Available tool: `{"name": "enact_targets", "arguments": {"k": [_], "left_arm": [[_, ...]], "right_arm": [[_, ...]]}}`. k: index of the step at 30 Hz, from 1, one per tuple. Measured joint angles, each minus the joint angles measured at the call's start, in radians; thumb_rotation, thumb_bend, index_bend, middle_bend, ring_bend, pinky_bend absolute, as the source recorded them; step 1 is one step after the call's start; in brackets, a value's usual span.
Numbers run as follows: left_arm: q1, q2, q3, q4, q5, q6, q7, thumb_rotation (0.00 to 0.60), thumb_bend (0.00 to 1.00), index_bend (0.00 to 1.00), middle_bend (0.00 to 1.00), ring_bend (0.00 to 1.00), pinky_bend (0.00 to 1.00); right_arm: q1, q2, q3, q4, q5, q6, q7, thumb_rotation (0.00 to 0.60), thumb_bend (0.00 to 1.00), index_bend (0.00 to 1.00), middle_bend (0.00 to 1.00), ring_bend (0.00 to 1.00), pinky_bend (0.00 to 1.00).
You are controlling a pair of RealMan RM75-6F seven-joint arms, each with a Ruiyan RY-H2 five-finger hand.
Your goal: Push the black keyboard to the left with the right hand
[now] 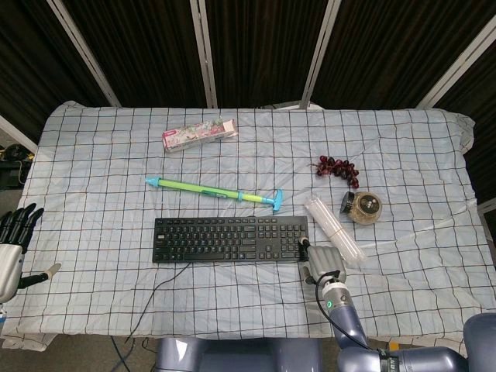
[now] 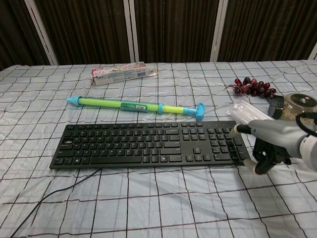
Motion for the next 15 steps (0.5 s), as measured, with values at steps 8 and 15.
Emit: {"name": "enact_targets", "arguments": {"k": [8,15], "left_arm": [[0.001,-0.002,0.003,-0.003,0.003,0.002,0.012,0.600,0.07,0.00,0.00,0.00,0.00],[0.002,-0.004,0.006,-0.007,0.007,0.001,0.023,0.600,0.06,0.00,0.00,0.00,0.00]], "right_arm": [[-0.022,0.071,-0.012,-0.084,-0.271,0.074,0.050,0.600,0.38,0.07,0.45,0.40,0.44],[-0.108,0.250,-0.109,-0.150,-0.555,0.139,0.158,0.600,0.24,0.02,0.03,0.00,0.07]]}}
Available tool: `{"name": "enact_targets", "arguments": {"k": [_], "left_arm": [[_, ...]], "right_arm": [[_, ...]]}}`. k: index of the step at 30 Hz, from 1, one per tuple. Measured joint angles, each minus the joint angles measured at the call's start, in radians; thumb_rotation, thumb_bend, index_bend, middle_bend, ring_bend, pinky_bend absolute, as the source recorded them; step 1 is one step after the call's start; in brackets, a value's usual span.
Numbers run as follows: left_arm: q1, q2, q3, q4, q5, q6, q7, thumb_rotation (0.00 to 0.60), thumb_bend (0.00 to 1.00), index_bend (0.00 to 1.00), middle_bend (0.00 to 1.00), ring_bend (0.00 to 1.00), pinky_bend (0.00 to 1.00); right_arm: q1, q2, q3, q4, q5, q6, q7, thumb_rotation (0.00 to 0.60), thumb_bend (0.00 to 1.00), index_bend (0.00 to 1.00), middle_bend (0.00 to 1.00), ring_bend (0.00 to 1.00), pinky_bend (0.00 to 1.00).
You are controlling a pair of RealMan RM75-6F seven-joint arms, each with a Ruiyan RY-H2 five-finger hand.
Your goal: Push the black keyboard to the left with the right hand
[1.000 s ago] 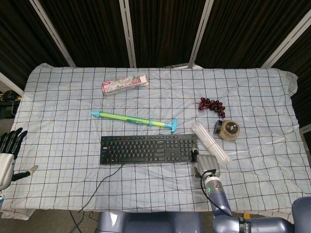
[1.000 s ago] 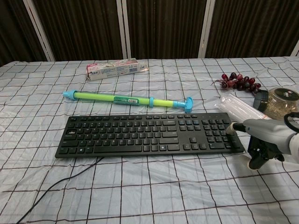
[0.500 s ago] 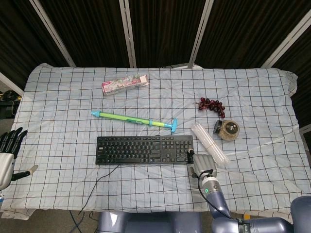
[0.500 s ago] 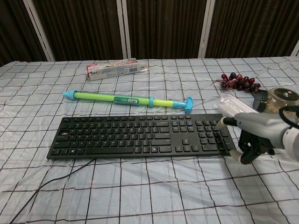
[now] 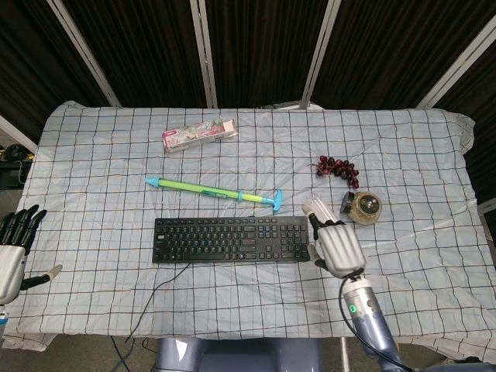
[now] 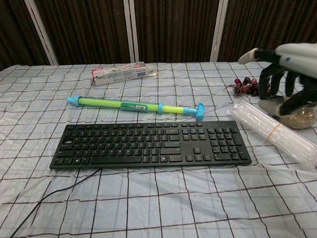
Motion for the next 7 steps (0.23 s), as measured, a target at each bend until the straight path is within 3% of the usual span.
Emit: {"name": "enact_targets", "arguments": {"k": [7], "left_arm": [[0.001,-0.002,0.003,-0.005,0.002,0.000,0.019,0.600,0.06,0.00,0.00,0.00,0.00]], "right_arm": [[-0.148,0.171,-0.136,0.039,-0.192,0.065,0.191,0.600,0.18,0.00,0.00,0.00,0.01]]}}
